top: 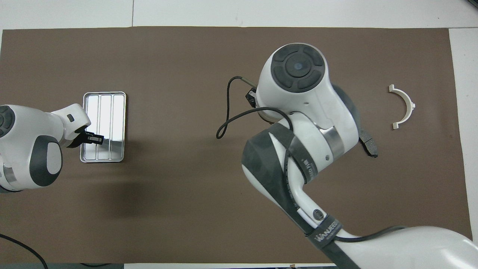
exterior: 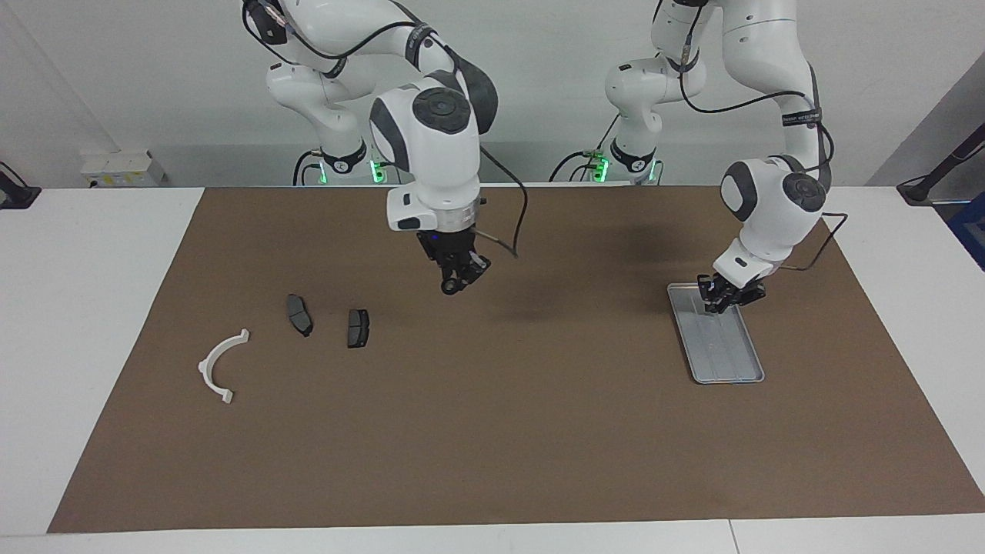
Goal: Pick bearing gear from pile to tray
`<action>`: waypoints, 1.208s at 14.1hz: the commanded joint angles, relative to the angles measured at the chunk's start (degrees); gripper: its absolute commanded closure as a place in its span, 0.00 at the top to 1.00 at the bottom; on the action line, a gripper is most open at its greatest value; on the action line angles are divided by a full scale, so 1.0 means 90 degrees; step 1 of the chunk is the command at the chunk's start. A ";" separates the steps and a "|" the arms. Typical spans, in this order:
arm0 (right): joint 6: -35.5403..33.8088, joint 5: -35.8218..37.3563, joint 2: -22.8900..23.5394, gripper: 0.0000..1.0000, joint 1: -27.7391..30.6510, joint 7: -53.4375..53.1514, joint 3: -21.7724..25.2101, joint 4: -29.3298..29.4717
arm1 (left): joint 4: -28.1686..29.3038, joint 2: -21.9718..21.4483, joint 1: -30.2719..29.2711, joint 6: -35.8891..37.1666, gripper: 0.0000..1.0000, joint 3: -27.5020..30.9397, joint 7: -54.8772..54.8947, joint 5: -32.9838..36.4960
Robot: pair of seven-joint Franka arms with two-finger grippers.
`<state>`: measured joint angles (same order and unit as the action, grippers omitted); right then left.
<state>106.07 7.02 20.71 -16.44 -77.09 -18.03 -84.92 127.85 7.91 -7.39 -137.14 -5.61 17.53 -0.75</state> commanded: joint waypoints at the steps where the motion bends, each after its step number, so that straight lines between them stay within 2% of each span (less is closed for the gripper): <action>1: 0.0459 -0.0125 0.0266 0.00 -0.0282 -0.0652 0.0011 -0.0056 | 0.0257 0.0000 -0.0049 -0.0454 0.00 -0.0031 0.0133 -0.0092; 3: 0.0694 -0.0106 0.0384 0.00 -0.0448 -0.0906 0.0011 -0.0115 | 0.0277 0.0000 -0.0039 -0.0465 0.00 -0.0031 0.0142 -0.0092; 4: 0.0811 -0.0086 0.0433 0.00 -0.0526 -0.1013 0.0011 -0.0144 | 0.0277 0.0000 -0.0029 -0.0465 0.06 -0.0031 0.0133 -0.0092; 5: 0.0928 -0.0009 0.0588 0.00 -0.0585 -0.1150 0.0011 -0.0183 | 0.0277 0.0010 0.0000 -0.0465 0.39 -0.0031 0.0133 -0.0092; 6: 0.1122 0.0060 0.0773 0.00 -0.0827 -0.1383 0.0040 -0.0174 | 0.0267 0.0010 0.0000 -0.0465 0.62 -0.0031 0.0142 -0.0092; 7: 0.1308 0.0350 0.1055 0.00 -0.1023 -0.1637 0.0059 -0.0125 | 0.0248 0.0010 0.0010 -0.0436 0.73 -0.0031 0.0142 -0.0092; 9: 0.1737 0.0821 0.1408 0.00 -0.1044 -0.2019 0.0030 -0.0095 | 0.0141 0.0010 0.0039 -0.0397 0.78 -0.0031 0.0113 -0.0092; 11: 0.1953 0.0851 0.1614 0.00 -0.1064 -0.2040 0.0030 -0.0095 | 0.0023 0.0078 0.0214 -0.0435 0.79 -0.0041 -0.0168 -0.0092; 14: 0.2178 0.0861 0.1673 0.00 -0.1025 -0.2050 0.0040 -0.0202 | -0.0104 0.0136 0.0614 -0.0435 0.79 -0.0041 -0.0901 -0.0092; 17: 0.2607 0.0900 0.1664 0.00 -0.0947 -0.2050 0.0050 -0.0611 | -0.0123 0.0176 0.0946 -0.0601 0.79 -0.0041 -0.1545 -0.0092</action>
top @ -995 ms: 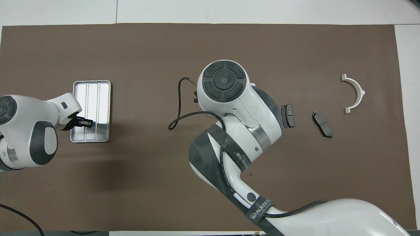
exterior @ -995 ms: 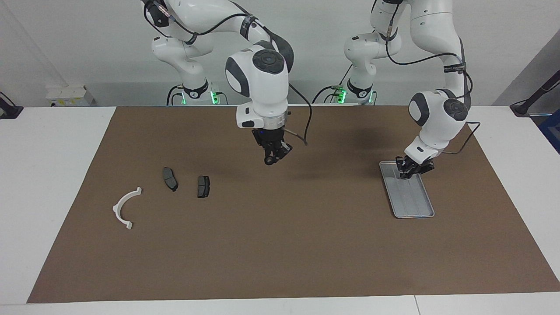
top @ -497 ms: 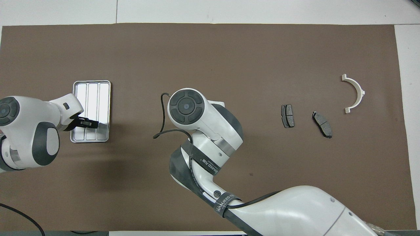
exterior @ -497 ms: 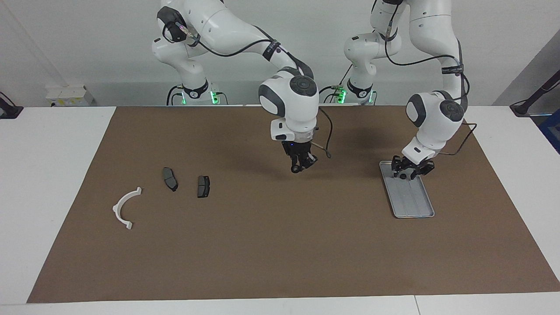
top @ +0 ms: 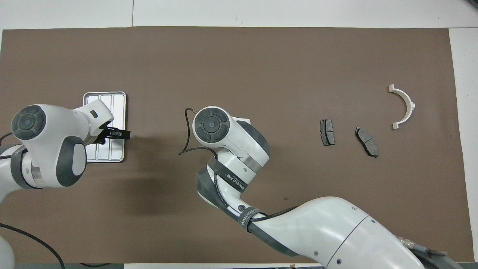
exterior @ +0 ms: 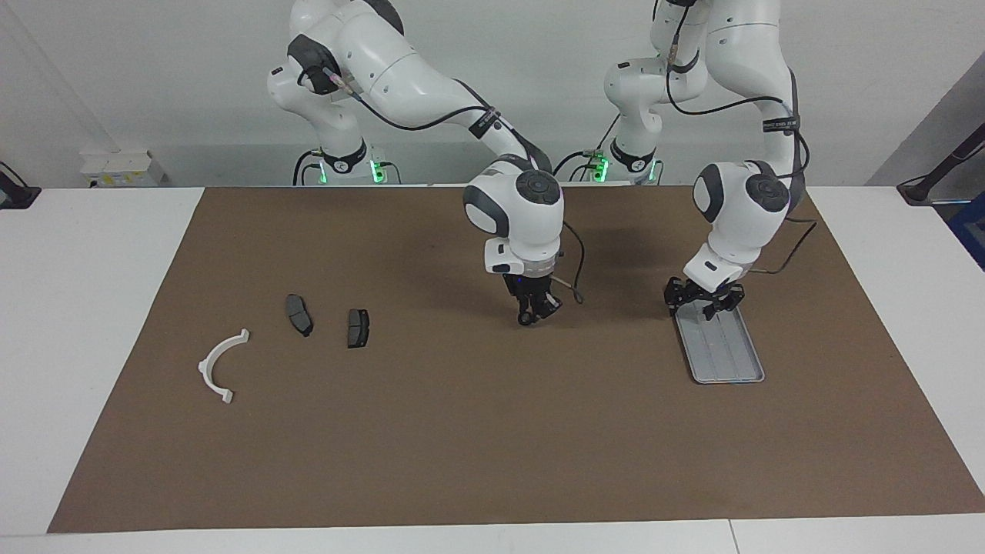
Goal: Pick bearing gear from pile to tray
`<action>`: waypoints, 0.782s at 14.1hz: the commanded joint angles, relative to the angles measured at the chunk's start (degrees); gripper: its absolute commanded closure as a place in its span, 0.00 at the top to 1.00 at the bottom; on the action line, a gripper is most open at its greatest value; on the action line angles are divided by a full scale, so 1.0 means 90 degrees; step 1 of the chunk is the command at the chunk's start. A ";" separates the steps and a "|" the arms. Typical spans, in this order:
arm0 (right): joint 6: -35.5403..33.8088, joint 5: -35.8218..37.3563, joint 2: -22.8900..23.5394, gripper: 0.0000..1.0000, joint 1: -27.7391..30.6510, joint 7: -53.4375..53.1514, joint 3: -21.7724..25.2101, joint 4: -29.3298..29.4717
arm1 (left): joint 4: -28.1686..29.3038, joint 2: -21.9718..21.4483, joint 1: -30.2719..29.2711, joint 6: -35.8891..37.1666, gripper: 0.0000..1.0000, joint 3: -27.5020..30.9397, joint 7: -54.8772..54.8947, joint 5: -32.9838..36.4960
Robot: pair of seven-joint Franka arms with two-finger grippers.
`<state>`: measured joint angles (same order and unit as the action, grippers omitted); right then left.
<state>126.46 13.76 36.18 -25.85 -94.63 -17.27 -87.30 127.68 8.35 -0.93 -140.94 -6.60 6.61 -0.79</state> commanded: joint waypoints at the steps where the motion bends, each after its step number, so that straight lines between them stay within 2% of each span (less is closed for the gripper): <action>1: 0.0420 0.0170 -0.0084 0.00 0.0127 -0.0110 -0.0025 -0.0455 | -0.0105 0.0146 0.0395 -0.0296 0.79 0.0069 -0.0643 -0.0088; 3: 0.0683 0.0170 -0.0104 0.00 0.0157 -0.0110 -0.0025 -0.0612 | -0.0105 0.0175 0.0601 -0.0404 0.79 0.0069 -0.0988 -0.0088; 7: 0.0695 0.0161 -0.0104 0.00 0.0186 -0.0168 -0.0025 -0.0603 | -0.0241 0.0224 0.0825 -0.0454 0.79 0.0069 -0.1476 -0.0088; 8: 0.0666 0.0160 -0.0104 0.31 0.0196 -0.0256 -0.0025 -0.0574 | -0.0280 0.0234 0.0855 -0.0444 0.80 0.0069 -0.1622 -0.0088; 9: 0.0607 0.0151 -0.0104 0.91 0.0196 -0.0324 -0.0025 -0.0544 | -0.0309 0.0234 0.1029 -0.0434 0.81 0.0069 -0.1855 -0.0088; 10: 0.0413 0.0141 -0.0143 1.00 0.0186 -0.0345 -0.0025 -0.0418 | -0.0339 0.0234 0.1128 -0.0405 0.83 0.0078 -0.2002 -0.0088; 11: 0.0121 0.0102 -0.0114 1.00 0.0186 -0.0354 -0.0025 -0.0214 | -0.0368 0.0273 0.1138 -0.0414 0.83 0.0078 -0.2033 -0.0088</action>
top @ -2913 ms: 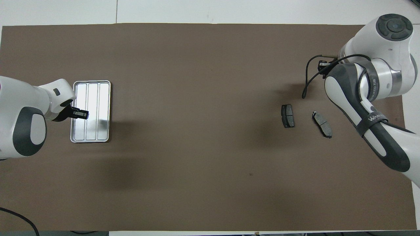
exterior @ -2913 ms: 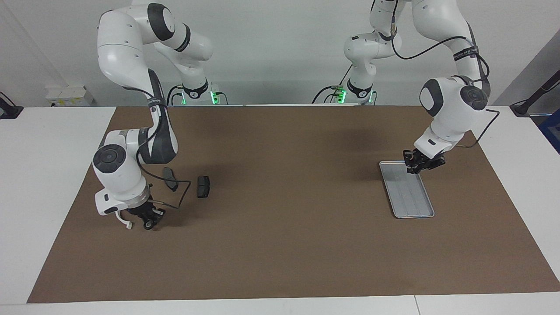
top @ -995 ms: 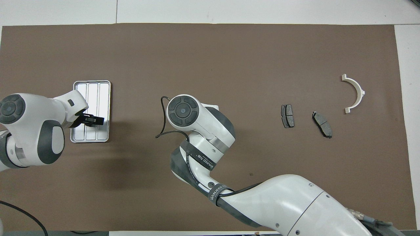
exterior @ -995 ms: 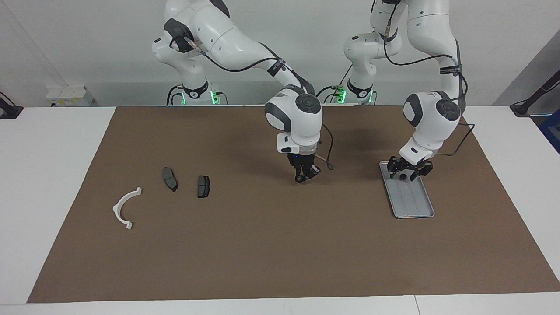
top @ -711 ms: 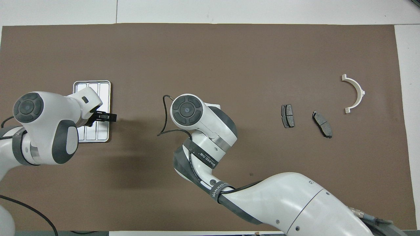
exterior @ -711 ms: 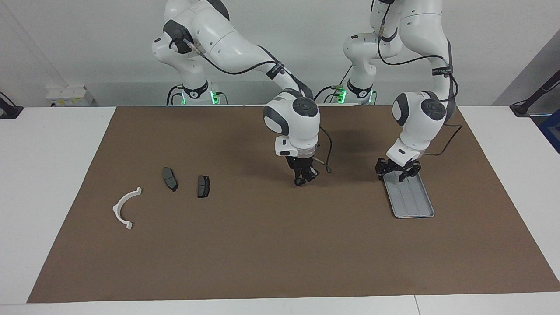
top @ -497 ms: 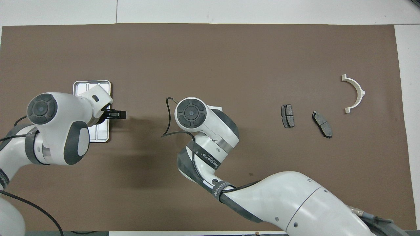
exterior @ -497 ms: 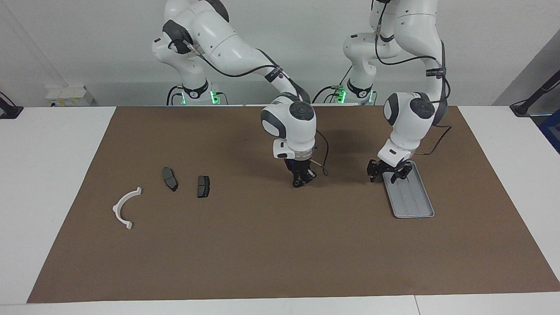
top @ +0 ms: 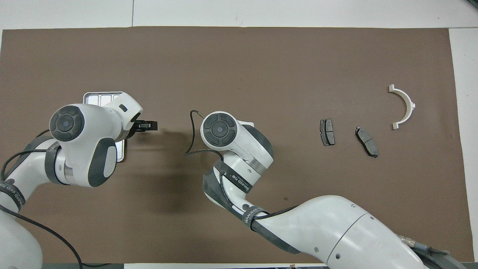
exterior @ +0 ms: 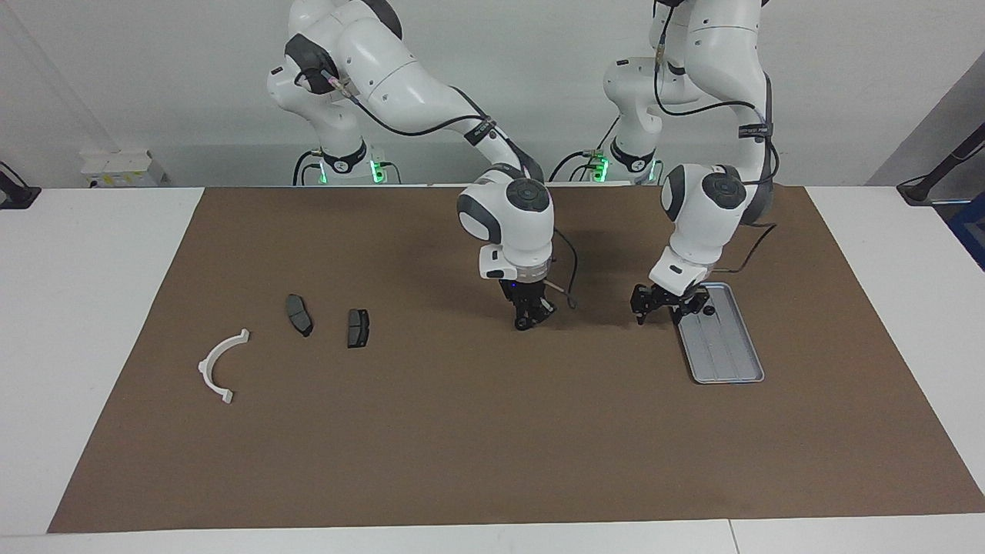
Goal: Pick bearing gear from pile to tray
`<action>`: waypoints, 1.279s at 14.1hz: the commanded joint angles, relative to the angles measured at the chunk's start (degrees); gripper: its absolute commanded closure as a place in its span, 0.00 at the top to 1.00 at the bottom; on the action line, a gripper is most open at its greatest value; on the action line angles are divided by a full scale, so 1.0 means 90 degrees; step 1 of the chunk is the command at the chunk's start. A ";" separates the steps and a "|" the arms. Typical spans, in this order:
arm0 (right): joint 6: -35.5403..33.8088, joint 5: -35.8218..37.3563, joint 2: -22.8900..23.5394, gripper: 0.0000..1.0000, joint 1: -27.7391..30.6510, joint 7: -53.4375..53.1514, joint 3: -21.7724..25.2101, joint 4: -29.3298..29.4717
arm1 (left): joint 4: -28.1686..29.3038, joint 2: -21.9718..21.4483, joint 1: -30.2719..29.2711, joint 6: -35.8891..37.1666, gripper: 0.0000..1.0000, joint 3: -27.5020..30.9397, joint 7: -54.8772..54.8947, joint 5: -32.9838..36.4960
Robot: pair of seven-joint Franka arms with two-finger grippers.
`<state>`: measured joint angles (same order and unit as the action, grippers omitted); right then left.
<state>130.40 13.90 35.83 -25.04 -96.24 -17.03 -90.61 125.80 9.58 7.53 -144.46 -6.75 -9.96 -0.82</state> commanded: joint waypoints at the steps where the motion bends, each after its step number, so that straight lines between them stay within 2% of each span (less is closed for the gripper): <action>1: -0.0561 0.0057 -0.0046 1.00 0.0058 -0.0176 -0.0052 0.0330 | -0.0169 0.0137 0.0218 -0.0013 0.83 0.0096 -0.0241 -0.0085; 3: -0.0962 0.0028 -0.0017 1.00 0.0106 -0.0166 -0.0052 0.0750 | -0.0286 0.0156 0.0441 -0.0013 0.83 0.0096 -0.0679 -0.0065; 6: -0.1548 -0.0080 -0.0124 1.00 0.0554 -0.0088 -0.0100 0.1258 | -0.0715 0.0506 0.1046 0.0055 0.83 0.0105 -0.1761 -0.0046; 8: -0.1676 -0.0264 -0.0396 1.00 0.0867 0.0504 -0.0178 0.1376 | -0.1027 0.0702 0.1437 0.0298 0.83 0.0144 -0.2368 0.0003; 11: -0.2065 -0.0383 -0.0826 1.00 0.1355 0.1966 -0.0179 0.1367 | -0.1759 0.0995 0.1877 0.1167 0.83 0.0135 -0.3207 0.0295; 16: -0.2778 -0.0451 -0.1344 1.00 0.2273 0.5383 -0.0179 0.1337 | -0.2248 0.1425 0.2405 0.1305 0.83 0.0135 -0.4156 0.0520; 18: -0.2974 -0.0451 -0.1501 1.00 0.2751 0.6877 -0.0179 0.1308 | -0.2269 0.1445 0.2522 0.1315 0.82 0.0135 -0.4235 0.0530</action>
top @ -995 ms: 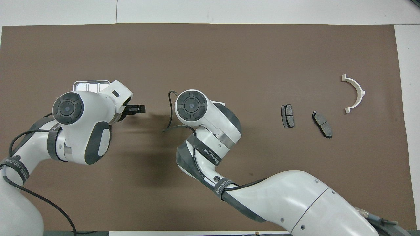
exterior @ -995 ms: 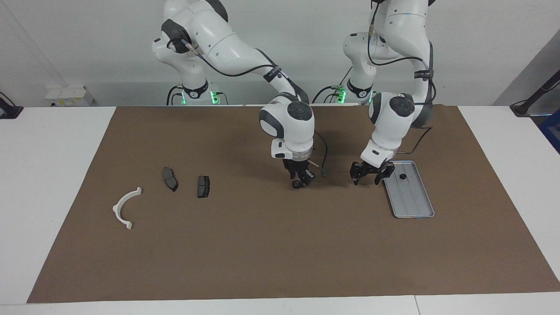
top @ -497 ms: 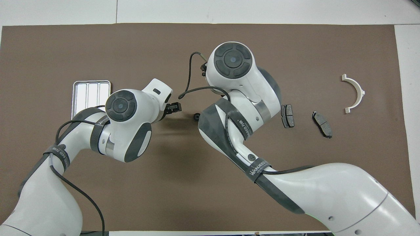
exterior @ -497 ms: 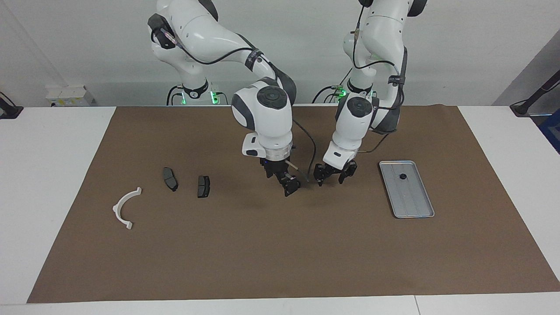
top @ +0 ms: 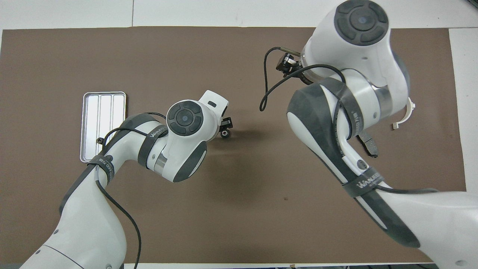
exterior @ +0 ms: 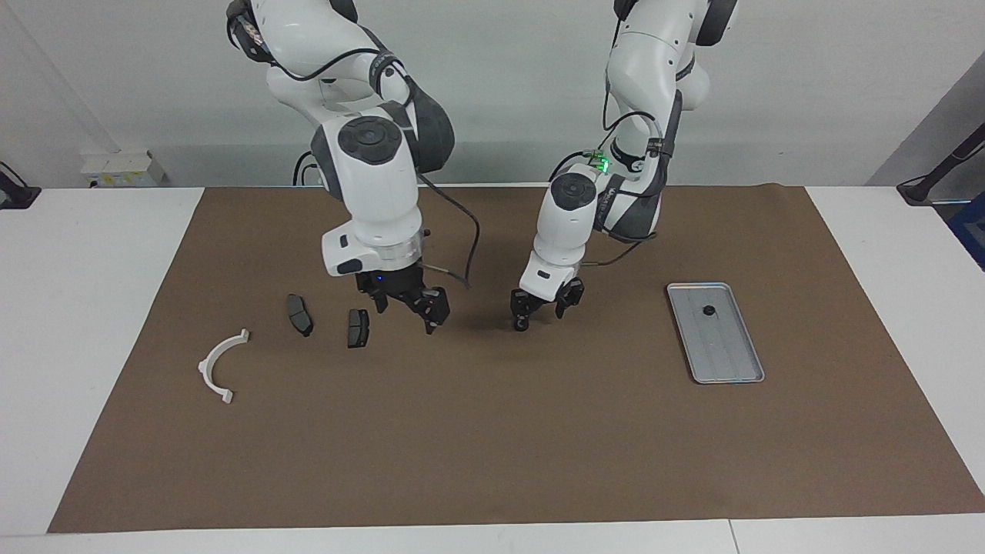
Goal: Pick bearing gear from pile to tray
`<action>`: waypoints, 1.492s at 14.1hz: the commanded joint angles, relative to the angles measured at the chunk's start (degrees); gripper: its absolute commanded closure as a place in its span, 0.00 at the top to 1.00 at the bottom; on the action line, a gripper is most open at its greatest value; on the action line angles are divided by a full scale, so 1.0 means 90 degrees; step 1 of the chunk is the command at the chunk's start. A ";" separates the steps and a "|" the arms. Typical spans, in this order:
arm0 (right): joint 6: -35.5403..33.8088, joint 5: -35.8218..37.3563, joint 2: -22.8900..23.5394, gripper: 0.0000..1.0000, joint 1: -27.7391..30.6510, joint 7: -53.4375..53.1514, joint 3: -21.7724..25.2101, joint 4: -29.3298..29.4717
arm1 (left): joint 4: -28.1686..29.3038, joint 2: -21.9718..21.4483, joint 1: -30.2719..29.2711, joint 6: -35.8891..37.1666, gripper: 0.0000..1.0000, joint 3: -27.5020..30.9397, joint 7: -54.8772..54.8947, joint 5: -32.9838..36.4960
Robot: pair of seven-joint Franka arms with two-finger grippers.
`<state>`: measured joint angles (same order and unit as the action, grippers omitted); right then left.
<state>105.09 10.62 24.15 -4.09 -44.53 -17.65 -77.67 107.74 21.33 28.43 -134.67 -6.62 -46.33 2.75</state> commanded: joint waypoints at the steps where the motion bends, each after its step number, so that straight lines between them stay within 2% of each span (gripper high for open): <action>1: -0.0221 -0.0076 -0.0242 1.00 0.0648 0.1700 -0.0109 -0.0130 | -0.0262 0.0140 0.0258 0.0217 0.82 0.0120 -0.0281 0.0134; 6: -0.0310 -0.0086 -0.0350 1.00 0.1323 0.3062 -0.0109 -0.0159 | -0.0194 0.0149 0.0425 0.0139 0.81 0.0110 -0.0458 0.0144; 12: -0.0290 -0.0096 -0.0388 1.00 0.1392 0.3082 -0.0100 -0.0227 | -0.0096 0.0247 0.0425 -0.0056 0.81 0.0110 -0.0468 0.0193; 16: -0.0300 -0.0115 -0.0486 1.00 0.1480 0.3842 -0.0041 -0.0276 | -0.0067 0.0266 0.0444 -0.0125 0.80 0.0110 -0.0468 0.0193; 19: -0.0281 -0.0338 -0.0973 1.00 0.1140 0.4155 0.0484 -0.0665 | 0.0051 0.0267 0.0493 -0.0271 0.77 0.0110 -0.0507 0.0193; 21: -0.0290 -0.0865 -0.1334 1.00 0.0759 0.4681 0.1206 -0.0948 | 0.0051 0.0267 0.0493 -0.0271 0.63 0.0120 -0.0516 0.0193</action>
<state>102.65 6.85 17.31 5.19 -7.08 -11.91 -80.99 107.64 23.56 31.76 -135.67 -6.56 -49.45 3.28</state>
